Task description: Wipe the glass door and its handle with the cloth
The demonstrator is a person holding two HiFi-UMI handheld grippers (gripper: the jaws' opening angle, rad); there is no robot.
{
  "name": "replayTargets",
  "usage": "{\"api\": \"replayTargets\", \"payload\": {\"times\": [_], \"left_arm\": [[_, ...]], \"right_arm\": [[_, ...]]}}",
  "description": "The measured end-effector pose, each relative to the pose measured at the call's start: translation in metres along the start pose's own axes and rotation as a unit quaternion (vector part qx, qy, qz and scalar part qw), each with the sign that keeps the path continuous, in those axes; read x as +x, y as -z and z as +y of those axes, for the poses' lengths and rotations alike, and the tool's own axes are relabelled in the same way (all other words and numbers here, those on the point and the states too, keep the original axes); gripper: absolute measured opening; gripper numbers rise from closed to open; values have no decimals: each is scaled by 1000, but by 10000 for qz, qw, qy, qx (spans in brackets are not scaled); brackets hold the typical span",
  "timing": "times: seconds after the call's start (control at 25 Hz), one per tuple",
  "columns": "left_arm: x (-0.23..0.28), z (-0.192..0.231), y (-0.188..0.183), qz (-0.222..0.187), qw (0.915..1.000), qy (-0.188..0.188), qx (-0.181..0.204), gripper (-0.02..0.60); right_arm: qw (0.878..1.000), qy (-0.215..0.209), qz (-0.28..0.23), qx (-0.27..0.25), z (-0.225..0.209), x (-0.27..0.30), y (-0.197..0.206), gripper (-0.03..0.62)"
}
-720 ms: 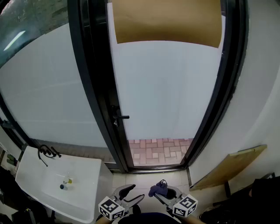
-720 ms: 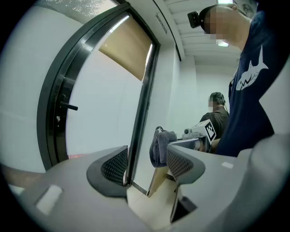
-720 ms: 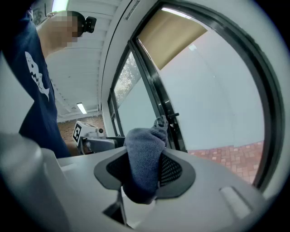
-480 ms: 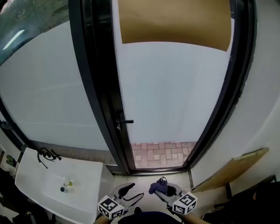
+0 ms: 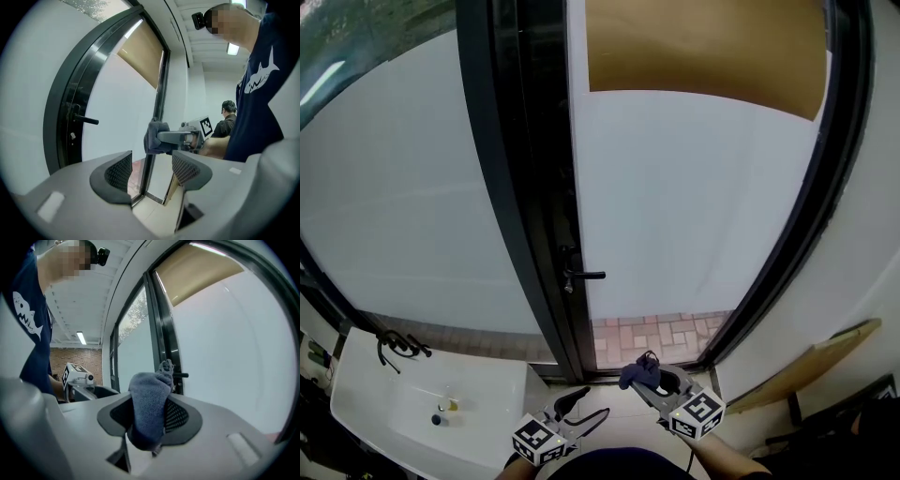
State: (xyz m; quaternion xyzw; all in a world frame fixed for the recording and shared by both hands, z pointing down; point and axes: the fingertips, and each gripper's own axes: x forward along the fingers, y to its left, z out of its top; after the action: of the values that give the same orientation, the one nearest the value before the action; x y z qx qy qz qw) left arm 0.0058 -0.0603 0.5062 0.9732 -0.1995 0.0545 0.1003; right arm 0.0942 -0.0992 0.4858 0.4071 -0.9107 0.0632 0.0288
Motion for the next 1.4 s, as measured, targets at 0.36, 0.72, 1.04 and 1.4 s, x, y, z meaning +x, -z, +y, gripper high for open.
{"api": "replayTargets", "payload": {"times": [0.36, 0.72, 1.04, 1.4], "left_arm": [[-3, 29, -15, -221, 9997, 39, 27, 262], [-6, 37, -14, -307, 9992, -272, -21, 262], [-10, 50, -12, -401, 9961, -770, -160, 261], [-6, 54, -11, -444, 9940, -971, -239, 261]], "right_arm": [[9802, 31, 98, -1977, -40, 84, -87, 147], [9168, 390, 388, -3955, -92, 181, -166, 147], [8336, 659, 849, -5418, -129, 261, -182, 147], [7538, 645, 1167, -6434, -146, 288, -164, 143]]}}
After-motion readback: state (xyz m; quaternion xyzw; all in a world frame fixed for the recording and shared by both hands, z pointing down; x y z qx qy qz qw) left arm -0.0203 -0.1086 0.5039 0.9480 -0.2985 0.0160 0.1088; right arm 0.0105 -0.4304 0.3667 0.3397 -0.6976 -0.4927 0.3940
